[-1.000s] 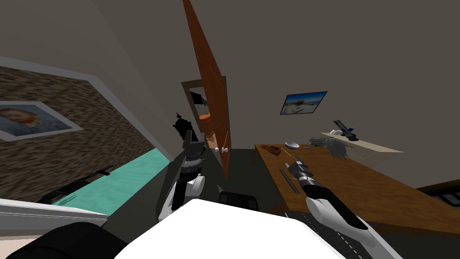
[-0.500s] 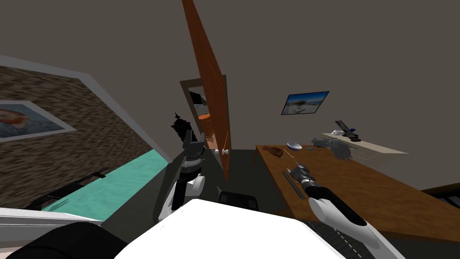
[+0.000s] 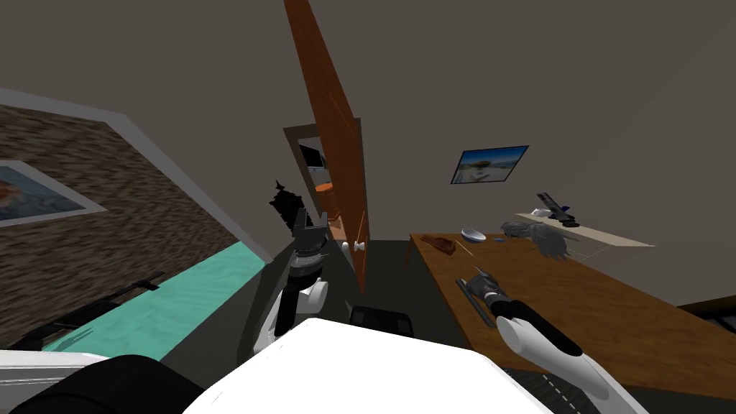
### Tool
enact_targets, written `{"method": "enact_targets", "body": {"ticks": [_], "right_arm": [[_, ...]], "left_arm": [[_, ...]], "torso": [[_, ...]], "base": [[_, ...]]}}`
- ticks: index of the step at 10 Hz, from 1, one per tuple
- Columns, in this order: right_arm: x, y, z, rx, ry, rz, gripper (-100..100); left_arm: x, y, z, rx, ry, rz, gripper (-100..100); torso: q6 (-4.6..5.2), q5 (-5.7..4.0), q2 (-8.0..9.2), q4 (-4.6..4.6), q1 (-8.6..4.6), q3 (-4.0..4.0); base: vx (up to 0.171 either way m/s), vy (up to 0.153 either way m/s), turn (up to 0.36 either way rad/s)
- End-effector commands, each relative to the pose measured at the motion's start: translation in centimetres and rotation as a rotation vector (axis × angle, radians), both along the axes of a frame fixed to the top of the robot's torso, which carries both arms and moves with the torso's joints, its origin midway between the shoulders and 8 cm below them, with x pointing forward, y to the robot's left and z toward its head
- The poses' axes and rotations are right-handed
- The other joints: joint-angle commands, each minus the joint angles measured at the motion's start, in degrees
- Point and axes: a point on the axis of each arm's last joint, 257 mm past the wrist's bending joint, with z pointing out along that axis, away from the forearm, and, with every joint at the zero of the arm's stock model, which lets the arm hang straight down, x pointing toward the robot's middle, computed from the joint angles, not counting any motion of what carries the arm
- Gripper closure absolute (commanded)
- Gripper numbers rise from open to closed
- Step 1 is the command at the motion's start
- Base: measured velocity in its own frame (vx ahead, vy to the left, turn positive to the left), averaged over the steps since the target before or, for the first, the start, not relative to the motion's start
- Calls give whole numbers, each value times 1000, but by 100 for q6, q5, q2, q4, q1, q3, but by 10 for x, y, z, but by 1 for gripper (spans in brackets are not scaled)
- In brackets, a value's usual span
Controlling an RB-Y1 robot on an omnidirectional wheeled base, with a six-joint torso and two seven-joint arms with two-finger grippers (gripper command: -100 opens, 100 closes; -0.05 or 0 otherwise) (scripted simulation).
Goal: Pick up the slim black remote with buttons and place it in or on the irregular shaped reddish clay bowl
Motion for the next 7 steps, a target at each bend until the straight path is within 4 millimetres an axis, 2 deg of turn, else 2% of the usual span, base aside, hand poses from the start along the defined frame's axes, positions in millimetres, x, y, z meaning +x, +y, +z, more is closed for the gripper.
{"method": "enact_targets", "body": {"ticks": [1, 2, 5, 6, 7], "right_arm": [[-12, -10, -20, 61, 53, -40, -100], [-15, -9, -24, 68, 71, -41, -100], [-35, -17, -57, 175, 155, -113, -100], [-38, -16, -61, 181, 172, -114, -100], [-48, -18, -76, 233, 208, -150, -100]], "left_arm": [[0, 0, 0, 0, 0, 0, 0], [0, 0, 0, 0, 0, 0, 0], [0, 0, 0, 0, 0, 0, 0], [0, 0, 0, 0, 0, 0, 0], [0, 0, 0, 0, 0, 0, 0]], "torso": [[0, 0, 0, 0, 0, 0], [1, -1, -3, 0, -5, -1], [-1, -3, 0, 0, -11, 0], [0, -3, -4, 0, -10, -2], [0, -2, 1, 0, -6, 0]], "base": [[78, -10, -35], [70, -12, -17], [74, -22, -29], [65, -8, -14], [64, -28, -35]]}}
